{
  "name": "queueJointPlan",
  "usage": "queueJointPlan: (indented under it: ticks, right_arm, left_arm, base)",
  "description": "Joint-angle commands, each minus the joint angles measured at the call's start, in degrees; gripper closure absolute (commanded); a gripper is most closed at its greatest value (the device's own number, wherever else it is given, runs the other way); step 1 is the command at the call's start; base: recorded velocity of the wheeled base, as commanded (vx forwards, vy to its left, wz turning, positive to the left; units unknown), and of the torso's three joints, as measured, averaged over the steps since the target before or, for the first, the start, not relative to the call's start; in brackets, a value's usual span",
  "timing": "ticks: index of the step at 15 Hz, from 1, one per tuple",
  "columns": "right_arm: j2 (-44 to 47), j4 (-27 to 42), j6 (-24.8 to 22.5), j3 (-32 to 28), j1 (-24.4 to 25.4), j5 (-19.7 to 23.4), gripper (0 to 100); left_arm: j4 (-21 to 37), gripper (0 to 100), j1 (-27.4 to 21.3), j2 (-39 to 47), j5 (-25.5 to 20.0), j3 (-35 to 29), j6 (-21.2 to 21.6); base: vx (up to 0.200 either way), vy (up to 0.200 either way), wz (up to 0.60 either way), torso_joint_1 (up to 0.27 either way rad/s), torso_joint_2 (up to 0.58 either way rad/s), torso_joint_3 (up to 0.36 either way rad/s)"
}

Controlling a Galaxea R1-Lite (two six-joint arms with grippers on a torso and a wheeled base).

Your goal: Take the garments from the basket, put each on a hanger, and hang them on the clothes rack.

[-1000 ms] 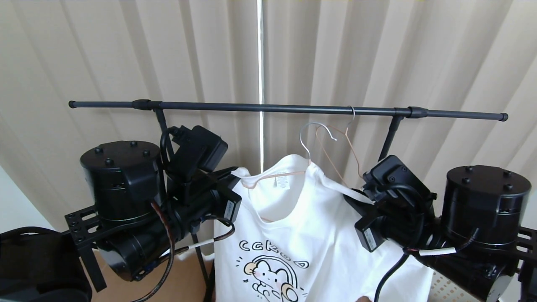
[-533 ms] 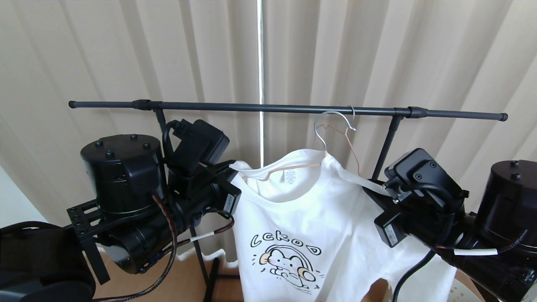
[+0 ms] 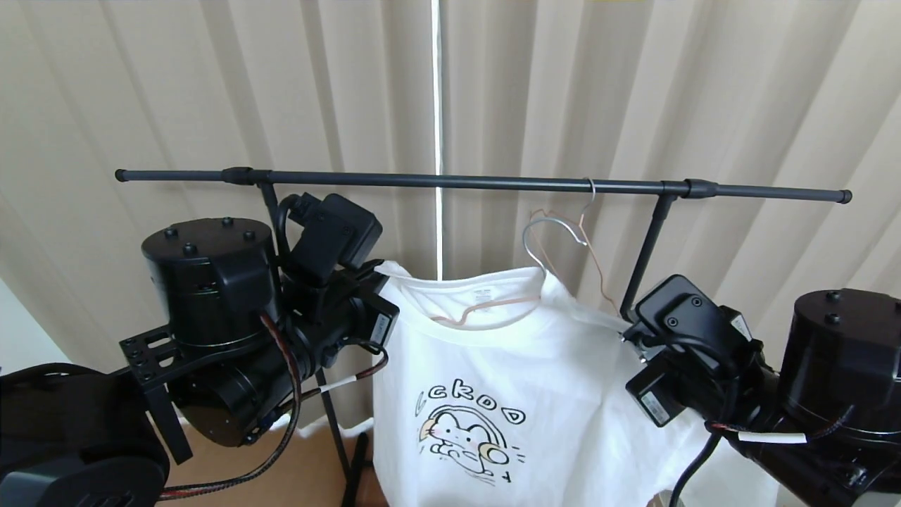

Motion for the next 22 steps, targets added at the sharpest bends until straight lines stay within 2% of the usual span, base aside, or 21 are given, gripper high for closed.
queueJointPlan:
  ticks: [1, 5, 9, 10, 12, 14, 16, 18, 20, 22]
  right_arm:
    - [0.52, -2.73, -0.03, -0.37, 0.02, 0.05, 100]
    - [9.31, -13.98, 0.32, 0.33, 1.86, -0.47, 100]
    - [9.22, -14.77, 0.76, 2.53, 2.13, 1.20, 100]
    - [7.55, -14.25, 0.76, 3.15, 2.04, 4.80, 100]
    - [7.64, -14.25, 1.02, 3.50, 2.13, 6.38, 100]
    - [9.31, -14.25, 3.57, 3.32, 3.01, 6.73, 100]
    - [10.10, -14.25, 6.47, 3.23, 3.71, 11.22, 100]
    - [12.21, -14.51, 8.84, 2.71, 3.88, 12.62, 100]
    - [13.35, -14.51, 12.27, 2.27, 3.88, 17.63, 100]
    - [13.35, -14.60, 14.38, 1.91, 3.80, 20.09, 100]
  left_arm:
    - [-0.03, 100, -0.03, 0.21, -0.08, 0.08, -0.01]
    - [0.06, 100, -3.54, 0.29, -0.08, -0.45, -0.10]
    - [-0.03, 100, -2.57, 0.38, 0.01, -0.71, -0.10]
    - [-0.03, 100, -2.05, 0.38, 0.01, -0.62, -0.19]
    - [-0.03, 100, -2.14, 0.38, -0.08, -0.62, -0.19]
    - [-0.03, 100, -2.31, 0.47, -0.26, -0.80, -0.19]
    - [-0.12, 100, -2.40, 0.65, -0.61, -1.06, -0.10]
    - [-0.12, 100, -3.01, 0.56, -0.61, -1.41, -0.10]
    - [-0.03, 100, -3.81, 0.47, -0.70, -2.03, -0.01]
    - [-0.03, 100, -3.81, 0.47, -0.87, -2.21, -0.01]
  base:
    - [0.000, 0.000, 0.00, 0.000, 0.00, 0.000]
    - [0.000, 0.000, 0.00, 0.000, 0.00, 0.000]
    - [0.000, 0.000, 0.00, 0.000, 0.00, 0.000]
    - [0.000, 0.000, 0.00, 0.000, 0.00, 0.000]
    - [0.000, 0.000, 0.00, 0.000, 0.00, 0.000]
    - [0.000, 0.000, 0.00, 0.000, 0.00, 0.000]
    - [0.000, 0.000, 0.00, 0.000, 0.00, 0.000]
    - [0.000, 0.000, 0.00, 0.000, 0.00, 0.000]
    - [0.000, 0.000, 0.00, 0.000, 0.00, 0.000]
    - [0.000, 0.000, 0.00, 0.000, 0.00, 0.000]
